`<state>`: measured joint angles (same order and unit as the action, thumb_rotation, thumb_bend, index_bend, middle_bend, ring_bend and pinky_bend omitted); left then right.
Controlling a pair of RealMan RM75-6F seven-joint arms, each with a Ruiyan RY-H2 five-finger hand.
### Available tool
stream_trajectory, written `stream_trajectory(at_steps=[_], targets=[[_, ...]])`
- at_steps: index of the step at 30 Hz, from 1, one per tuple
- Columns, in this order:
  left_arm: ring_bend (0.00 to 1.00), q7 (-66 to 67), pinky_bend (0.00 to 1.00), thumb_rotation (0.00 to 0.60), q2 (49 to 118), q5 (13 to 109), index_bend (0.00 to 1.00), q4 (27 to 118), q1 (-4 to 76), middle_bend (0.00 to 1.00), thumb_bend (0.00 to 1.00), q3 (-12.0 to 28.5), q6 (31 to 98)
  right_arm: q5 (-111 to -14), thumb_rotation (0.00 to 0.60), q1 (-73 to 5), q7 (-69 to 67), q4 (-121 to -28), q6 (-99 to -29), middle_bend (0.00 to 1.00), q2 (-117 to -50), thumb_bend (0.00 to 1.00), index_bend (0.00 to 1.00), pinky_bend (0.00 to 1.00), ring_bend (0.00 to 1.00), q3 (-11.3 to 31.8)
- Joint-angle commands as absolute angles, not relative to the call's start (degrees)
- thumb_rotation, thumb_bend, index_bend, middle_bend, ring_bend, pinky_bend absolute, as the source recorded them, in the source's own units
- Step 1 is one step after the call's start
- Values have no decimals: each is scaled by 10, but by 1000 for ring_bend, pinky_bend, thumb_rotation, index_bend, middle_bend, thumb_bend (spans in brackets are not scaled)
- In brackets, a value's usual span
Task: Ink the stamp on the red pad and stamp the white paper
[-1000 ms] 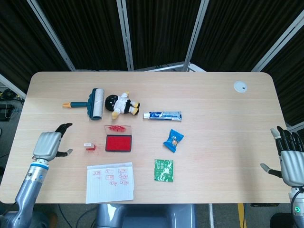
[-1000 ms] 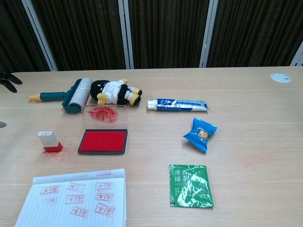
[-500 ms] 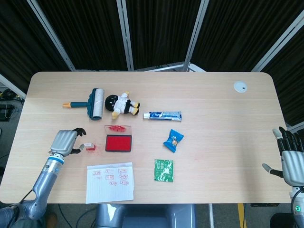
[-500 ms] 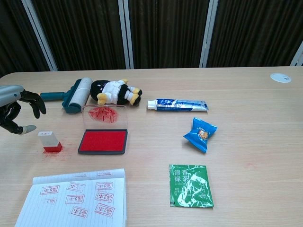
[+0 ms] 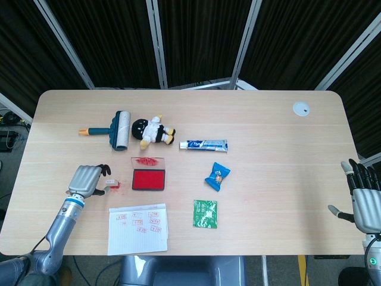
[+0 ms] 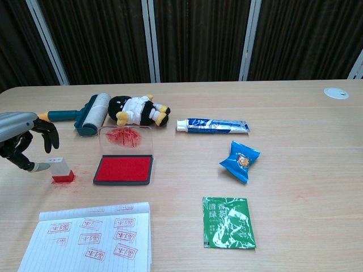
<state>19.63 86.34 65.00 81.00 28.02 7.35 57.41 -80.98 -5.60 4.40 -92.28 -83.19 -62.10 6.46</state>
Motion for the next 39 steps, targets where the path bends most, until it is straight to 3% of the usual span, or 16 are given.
stream_trajectory(at_steps=[1,39], targets=[[732,197,779,600,868,649,404,806,282,422,201,72,574,-810,600,-56,44,-923,-832,0,-621,0,0,0,0,64],[733,223,779,600,901,629,498,765,308,483,246,63,566,-795,600,-60,53,-916,-820,0,-627,0,0,0,0,65]])
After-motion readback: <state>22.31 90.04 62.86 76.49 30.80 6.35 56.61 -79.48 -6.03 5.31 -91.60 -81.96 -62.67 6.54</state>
